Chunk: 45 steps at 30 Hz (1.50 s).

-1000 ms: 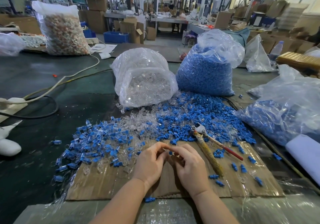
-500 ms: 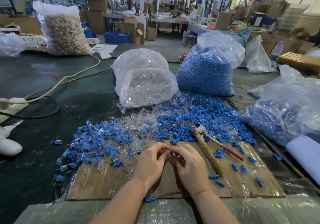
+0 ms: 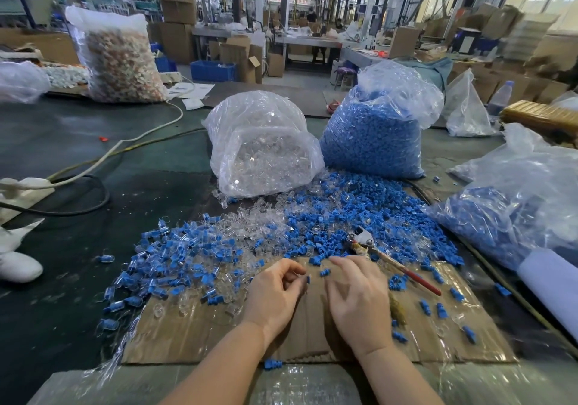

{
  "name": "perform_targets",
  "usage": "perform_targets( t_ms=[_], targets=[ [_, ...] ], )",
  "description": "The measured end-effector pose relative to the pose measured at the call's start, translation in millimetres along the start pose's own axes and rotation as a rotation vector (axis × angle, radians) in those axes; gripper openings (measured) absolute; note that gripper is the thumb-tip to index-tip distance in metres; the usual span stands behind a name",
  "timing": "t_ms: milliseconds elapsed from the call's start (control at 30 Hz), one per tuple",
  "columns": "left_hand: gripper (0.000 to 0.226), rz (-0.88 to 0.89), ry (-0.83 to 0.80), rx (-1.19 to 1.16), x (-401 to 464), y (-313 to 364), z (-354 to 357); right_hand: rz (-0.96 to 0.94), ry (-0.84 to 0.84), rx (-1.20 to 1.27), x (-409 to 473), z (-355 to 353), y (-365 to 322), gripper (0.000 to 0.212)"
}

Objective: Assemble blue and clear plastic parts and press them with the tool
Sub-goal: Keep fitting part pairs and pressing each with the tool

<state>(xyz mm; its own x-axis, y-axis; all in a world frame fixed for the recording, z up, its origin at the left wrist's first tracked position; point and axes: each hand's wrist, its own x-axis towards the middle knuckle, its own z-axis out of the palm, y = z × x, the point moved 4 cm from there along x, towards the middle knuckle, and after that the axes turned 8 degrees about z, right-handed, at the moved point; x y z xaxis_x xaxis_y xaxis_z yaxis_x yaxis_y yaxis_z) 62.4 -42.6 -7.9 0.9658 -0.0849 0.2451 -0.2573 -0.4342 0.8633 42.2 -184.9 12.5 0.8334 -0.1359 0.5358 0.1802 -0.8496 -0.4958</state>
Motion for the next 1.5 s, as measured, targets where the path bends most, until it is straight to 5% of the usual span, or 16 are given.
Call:
perform_targets(
  t_ms=[100, 233, 367, 567, 700, 833, 933, 1133, 1267, 1500],
  targets=[
    [0.020, -0.022, -0.001, -0.028, 0, -1, 0, 0.219, 0.015, -0.294, 12, -14, 20, 0.044],
    [0.018, -0.058, 0.020, -0.096, 4, 0, -1, 0.579, -0.382, -0.657, 20, -17, 61, 0.075],
    [0.015, -0.104, 0.056, -0.179, 7, 2, -4, 0.560, -0.457, -0.736, 21, -16, 67, 0.077],
    [0.009, -0.193, 0.097, -0.350, 10, 7, -10, 0.368, -0.344, -0.828, 35, -26, 42, 0.042],
    [0.008, -0.286, 0.169, -0.485, 19, 7, -20, 0.309, -0.475, -0.483, 47, -22, 22, 0.040],
    [0.008, -0.342, 0.238, -0.546, 30, 7, -30, 0.577, -0.846, 0.194, 41, -15, -6, 0.030],
    [0.006, -0.376, 0.264, -0.503, 36, 3, -39, 0.714, -1.003, 0.404, 31, -14, -20, 0.026],
    [0.007, -0.373, 0.307, -0.445, 39, -2, -47, 0.745, -1.060, 0.463, 28, -10, -33, 0.026],
    [0.006, -0.380, 0.320, -0.409, 39, -1, -48, 0.723, -1.094, 0.472, 26, -10, -36, 0.006],
    [0.005, -0.371, 0.307, -0.381, 38, 4, -49, 0.712, -1.127, 0.430, 24, -10, -37, 0.024]
  ],
)
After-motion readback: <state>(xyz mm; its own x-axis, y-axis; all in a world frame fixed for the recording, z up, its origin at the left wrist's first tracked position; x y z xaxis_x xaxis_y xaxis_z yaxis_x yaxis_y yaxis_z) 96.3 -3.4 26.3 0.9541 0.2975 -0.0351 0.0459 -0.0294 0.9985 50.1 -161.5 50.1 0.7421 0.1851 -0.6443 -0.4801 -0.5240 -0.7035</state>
